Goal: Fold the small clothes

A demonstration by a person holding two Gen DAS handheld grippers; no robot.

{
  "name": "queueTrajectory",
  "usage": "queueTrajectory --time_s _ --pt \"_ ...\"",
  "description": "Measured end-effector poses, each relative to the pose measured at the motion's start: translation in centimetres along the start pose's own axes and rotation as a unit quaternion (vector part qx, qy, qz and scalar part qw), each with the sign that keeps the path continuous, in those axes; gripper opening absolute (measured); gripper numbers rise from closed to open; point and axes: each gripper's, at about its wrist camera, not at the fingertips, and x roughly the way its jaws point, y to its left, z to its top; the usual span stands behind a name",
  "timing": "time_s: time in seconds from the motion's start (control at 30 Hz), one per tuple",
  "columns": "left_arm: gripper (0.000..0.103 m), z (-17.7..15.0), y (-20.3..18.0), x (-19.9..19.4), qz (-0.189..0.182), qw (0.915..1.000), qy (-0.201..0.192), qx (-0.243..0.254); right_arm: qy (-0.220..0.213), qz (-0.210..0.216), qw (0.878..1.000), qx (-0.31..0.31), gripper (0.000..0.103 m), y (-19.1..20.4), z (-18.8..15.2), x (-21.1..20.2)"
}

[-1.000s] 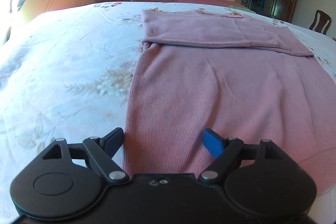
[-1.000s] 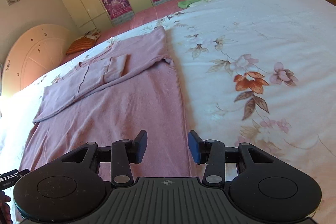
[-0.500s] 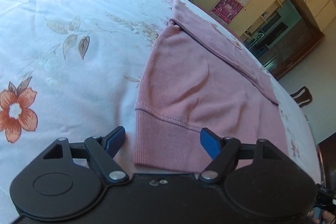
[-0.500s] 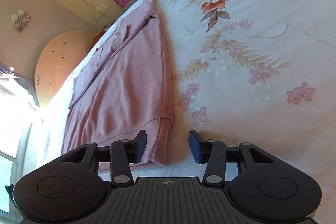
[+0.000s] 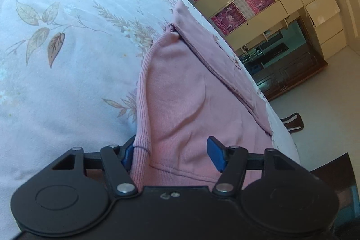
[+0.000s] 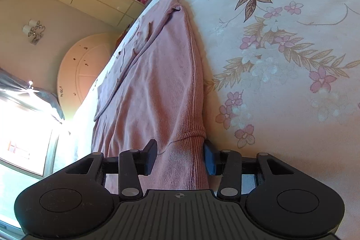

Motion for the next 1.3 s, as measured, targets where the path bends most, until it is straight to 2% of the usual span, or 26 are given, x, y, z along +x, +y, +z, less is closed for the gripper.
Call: queueTrajectory --time_s 0.13,0.2,0.33,0.43,0.47,0.5,0.53,0.57,0.63,0.7,0.73,0.83,0.9,0.93,0.97,1.03,1.13,1.3 --pt "0.044 -1.2 0.7 -0.8 -0.012 0.9998 0.017 0.009 0.018 0.000 0.999 -0.027 0.044 0.4 -0.3 0.0" --pt "0.042 -1.6 1.3 -1.4 -0.016 0.9996 0.018 0.010 0.022 -0.005 0.999 -0.046 0.044 0.7 -0.9 -0.4" --pt "0.042 -1.1 1.7 -0.9 -0.028 0.9994 0.022 0.007 0.019 -0.004 0.999 -0.038 0.044 0.6 -1.5 -0.3" --pt "0.039 -0.6 1.1 -0.1 -0.016 0.9997 0.018 0.007 0.016 -0.004 0.999 -0.042 0.043 1.1 -1.3 0.5" --pt "0.035 -0.6 0.8 0.2 -0.005 0.9997 0.015 0.016 0.015 -0.010 0.999 -0.051 0.037 1.3 -1.3 0.7" --pt "0.021 -0.5 0.5 0.5 0.009 0.9996 0.014 0.025 0.019 -0.023 0.998 -0.057 0.012 1.4 -1.4 1.1" --pt "0.008 -0.5 0.2 0.6 0.027 0.9990 0.013 0.034 0.019 -0.029 0.998 -0.058 0.011 1.5 -1.5 1.3" --pt "0.006 -0.5 0.2 0.6 0.031 0.9987 0.014 0.037 0.013 -0.029 0.998 -0.058 0.011 1.5 -1.6 1.2" --pt "0.006 -0.6 -0.3 -0.6 0.016 0.9989 -0.008 0.042 0.001 -0.032 0.997 -0.063 0.011 2.1 -1.8 0.7" --pt "0.006 -0.7 -1.1 -2.6 -0.023 0.9972 -0.042 0.057 -0.022 -0.008 0.997 -0.070 0.010 3.1 -1.8 -0.8" --pt "0.006 -0.7 -1.3 -3.7 -0.032 0.9959 -0.054 0.065 -0.035 0.009 0.996 -0.081 0.010 3.7 -1.8 -1.7" --pt "0.006 -0.8 -0.8 -3.2 0.001 0.9956 -0.040 0.085 -0.047 0.013 0.994 -0.103 0.010 4.2 -1.8 -2.4" --pt "0.006 -1.0 0.6 -1.5 0.027 0.9972 -0.009 0.070 -0.020 -0.017 0.995 -0.096 0.010 2.9 -1.9 -0.6" --pt "0.006 -1.3 1.5 -0.9 0.028 0.9981 -0.004 0.054 -0.002 -0.044 0.995 -0.087 0.010 2.2 -2.1 0.5" --pt "0.006 -1.4 1.9 -1.1 0.017 0.9992 -0.014 0.034 -0.002 -0.047 0.996 -0.075 0.008 1.6 -2.3 0.9" --pt "0.006 -1.4 1.6 -1.4 0.018 0.9990 -0.019 0.036 -0.016 -0.034 0.998 -0.054 0.008 1.5 -2.3 0.1" --pt "0.006 -0.8 1.1 -1.8 0.015 0.9985 -0.023 0.048 -0.033 -0.023 0.997 -0.064 0.009 2.4 -1.9 -0.8" --pt "0.006 2.0 -1.1 -1.9 -0.022 0.9976 -0.045 0.048 -0.060 -0.011 0.994 -0.091 0.008 5.1 0.8 -1.1"
